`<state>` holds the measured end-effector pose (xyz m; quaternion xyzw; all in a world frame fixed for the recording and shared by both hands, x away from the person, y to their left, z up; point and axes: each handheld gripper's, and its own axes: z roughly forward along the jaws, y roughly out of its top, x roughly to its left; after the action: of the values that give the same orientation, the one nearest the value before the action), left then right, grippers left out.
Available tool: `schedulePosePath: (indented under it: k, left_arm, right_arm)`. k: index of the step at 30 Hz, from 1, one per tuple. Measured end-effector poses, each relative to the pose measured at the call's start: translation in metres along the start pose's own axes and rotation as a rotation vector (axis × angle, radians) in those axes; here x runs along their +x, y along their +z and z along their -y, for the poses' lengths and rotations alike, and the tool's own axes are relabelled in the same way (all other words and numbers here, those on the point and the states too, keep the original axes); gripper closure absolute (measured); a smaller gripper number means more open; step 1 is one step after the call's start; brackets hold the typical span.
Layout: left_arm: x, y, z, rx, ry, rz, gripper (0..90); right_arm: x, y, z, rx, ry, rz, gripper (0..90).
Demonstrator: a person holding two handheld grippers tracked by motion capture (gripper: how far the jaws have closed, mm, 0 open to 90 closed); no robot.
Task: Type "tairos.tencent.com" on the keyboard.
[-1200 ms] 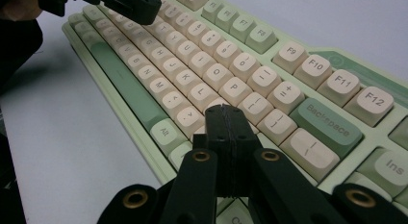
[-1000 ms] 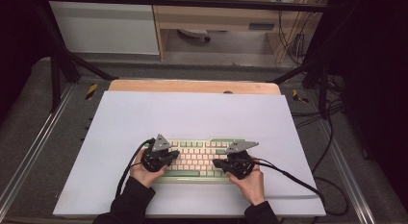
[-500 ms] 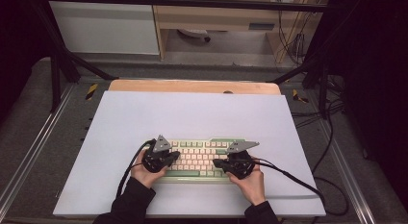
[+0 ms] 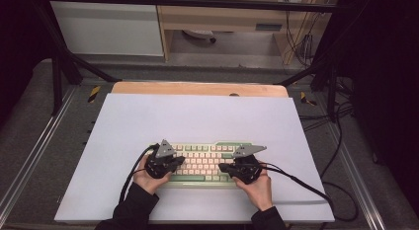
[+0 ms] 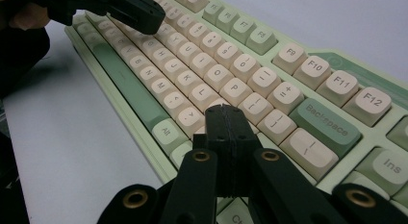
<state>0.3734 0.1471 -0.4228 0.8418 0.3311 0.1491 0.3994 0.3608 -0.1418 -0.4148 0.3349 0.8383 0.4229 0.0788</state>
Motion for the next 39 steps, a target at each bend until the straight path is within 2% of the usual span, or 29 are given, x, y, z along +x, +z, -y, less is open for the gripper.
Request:
schedulePosePath:
  k: [14,23,39]
  left_arm:
    - [0.007,-0.02,0.005,-0.02,-0.004,-0.006,89.7]
    - [0.017,-0.025,0.007,-0.026,-0.029,-0.028,89.7]
    - [0.026,-0.016,0.015,0.01,-0.046,-0.057,89.7]
  right_arm:
    - [0.001,0.001,0.001,0.002,-0.003,-0.003,90.0]
    - [0.001,0.0,0.001,0.005,-0.005,-0.004,90.0]
    - [0.001,0.002,0.001,0.01,-0.006,-0.008,90.0]
